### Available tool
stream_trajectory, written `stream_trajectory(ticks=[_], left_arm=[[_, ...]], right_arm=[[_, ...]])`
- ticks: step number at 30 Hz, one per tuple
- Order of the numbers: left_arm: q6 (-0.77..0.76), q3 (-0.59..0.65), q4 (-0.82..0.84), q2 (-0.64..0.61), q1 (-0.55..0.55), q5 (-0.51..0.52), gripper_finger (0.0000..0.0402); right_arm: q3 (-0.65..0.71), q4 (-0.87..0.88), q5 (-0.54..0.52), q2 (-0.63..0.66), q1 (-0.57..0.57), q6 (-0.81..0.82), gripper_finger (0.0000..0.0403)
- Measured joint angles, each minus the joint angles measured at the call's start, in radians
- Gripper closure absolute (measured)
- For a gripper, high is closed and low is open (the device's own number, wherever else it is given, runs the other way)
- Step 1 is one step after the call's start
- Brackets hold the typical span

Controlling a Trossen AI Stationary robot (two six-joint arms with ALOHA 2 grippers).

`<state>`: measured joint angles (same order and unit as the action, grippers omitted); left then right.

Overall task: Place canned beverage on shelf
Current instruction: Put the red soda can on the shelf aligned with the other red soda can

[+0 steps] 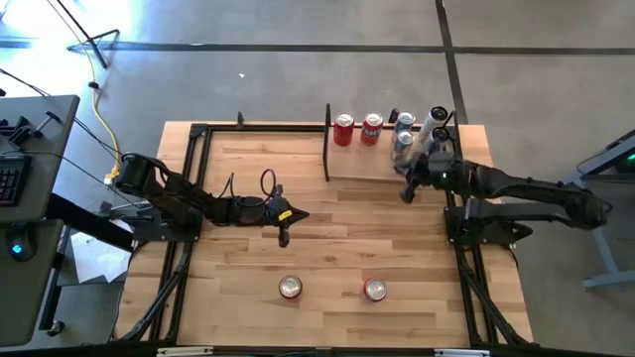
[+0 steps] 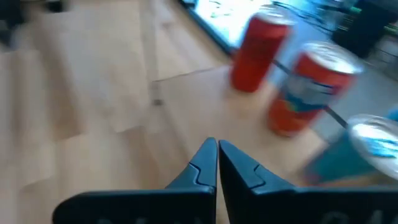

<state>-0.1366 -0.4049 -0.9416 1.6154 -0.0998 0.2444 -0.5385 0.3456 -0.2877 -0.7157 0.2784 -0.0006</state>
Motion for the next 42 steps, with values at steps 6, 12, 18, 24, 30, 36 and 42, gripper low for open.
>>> stream_trajectory(ticks=[6, 12, 18, 24, 30, 36, 42], left_arm=[[0.0, 0.0, -0.002, 0.0, 0.0, -0.007, 0.0401], [0.001, 0.0, -0.002, 0.0, 0.0, -0.032, 0.0401], [0.0, 0.0, -0.002, 0.0, 0.0, -0.033, 0.0401], [0.001, 0.0, 0.0, 0.0, 0.0, -0.033, 0.0401], [0.001, 0.0, 0.001, 0.0, 0.0, -0.033, 0.0401], [0.001, 0.0, 0.001, 0.0, 0.0, -0.033, 0.0401], [0.0, 0.0, 0.009, 0.0, 0.0, -0.033, 0.0401]], right_arm=[[0.0, 0.014, -0.056, -0.006, -0.31, 0.071, 0.0403], [0.0, 0.018, -0.076, -0.044, -0.624, 0.197, 0.0403], [-0.059, 0.018, -0.131, -0.195, -0.844, 0.311, 0.0399], [-0.26, 0.137, -0.132, -0.415, -0.979, 0.397, 0.0329], [-0.541, 0.371, -0.175, -0.671, -1.039, 0.428, 0.0206], [-0.795, 0.587, -0.123, -0.912, -1.029, 0.461, 0.0121], [-0.981, 0.733, -0.017, -1.065, -1.008, 0.452, 0.0109]])
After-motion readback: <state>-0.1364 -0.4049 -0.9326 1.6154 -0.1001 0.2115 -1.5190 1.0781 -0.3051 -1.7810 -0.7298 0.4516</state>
